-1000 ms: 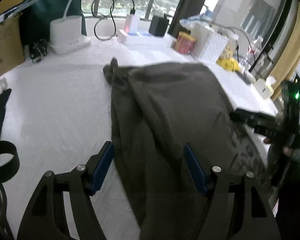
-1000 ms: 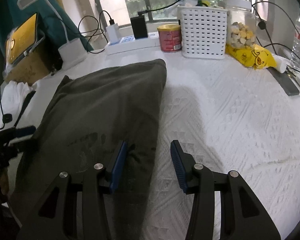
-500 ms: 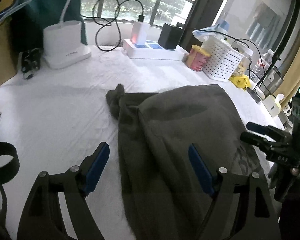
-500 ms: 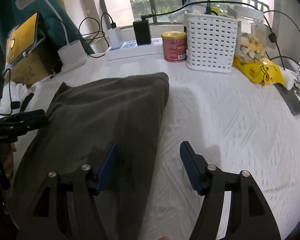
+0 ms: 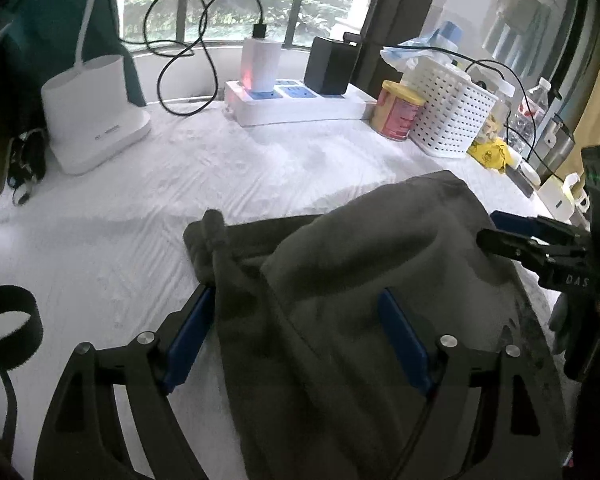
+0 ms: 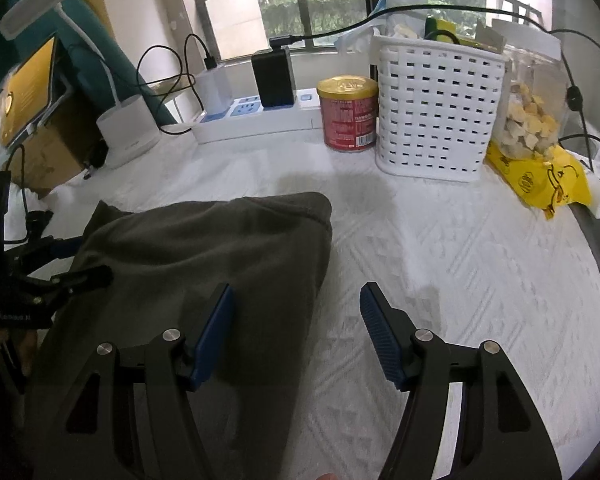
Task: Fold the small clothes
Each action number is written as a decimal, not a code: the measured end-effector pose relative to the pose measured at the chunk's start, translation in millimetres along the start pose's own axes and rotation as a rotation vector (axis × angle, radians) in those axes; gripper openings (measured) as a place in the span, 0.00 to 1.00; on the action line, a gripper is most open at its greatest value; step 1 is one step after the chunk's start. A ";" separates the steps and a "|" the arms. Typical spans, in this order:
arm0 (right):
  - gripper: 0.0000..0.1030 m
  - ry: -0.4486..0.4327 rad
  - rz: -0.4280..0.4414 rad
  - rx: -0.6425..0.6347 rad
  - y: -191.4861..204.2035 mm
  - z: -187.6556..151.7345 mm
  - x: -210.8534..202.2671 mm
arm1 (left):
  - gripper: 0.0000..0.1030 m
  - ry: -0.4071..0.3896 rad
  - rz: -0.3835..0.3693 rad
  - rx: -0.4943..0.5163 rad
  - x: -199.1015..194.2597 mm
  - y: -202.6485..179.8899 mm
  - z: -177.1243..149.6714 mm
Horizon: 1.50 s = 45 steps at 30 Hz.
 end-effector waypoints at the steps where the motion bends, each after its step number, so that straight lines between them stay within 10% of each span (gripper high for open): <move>1: 0.66 0.000 0.001 0.000 -0.6 1.1 1.5 | 0.80 0.000 0.008 0.009 1.3 -1.7 1.0; 13: 0.66 0.004 0.027 -0.021 2.7 9.2 16.4 | 0.80 0.023 -0.049 0.109 8.6 -30.4 3.7; 27: 0.66 0.001 0.033 -0.091 22.7 13.8 23.2 | 0.34 0.026 -0.084 0.164 13.4 -50.8 4.2; 35: 0.29 -0.004 0.047 -0.126 35.4 11.8 22.6 | 0.24 0.033 -0.113 0.159 13.9 -57.6 1.8; 45: 0.19 -0.048 0.042 -0.130 46.0 -1.1 1.2 | 0.23 -0.006 -0.129 0.146 -1.2 -66.2 -8.8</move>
Point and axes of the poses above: each gripper's, at about its wrist camera, not at the fingertips, and x roughly the way its jaws point, y to its left, z to its top, the point moved 2 cm from there along x, roughly the way its jaws point, and after that the axes turned 15 degrees about y, right-handed, at the moved point
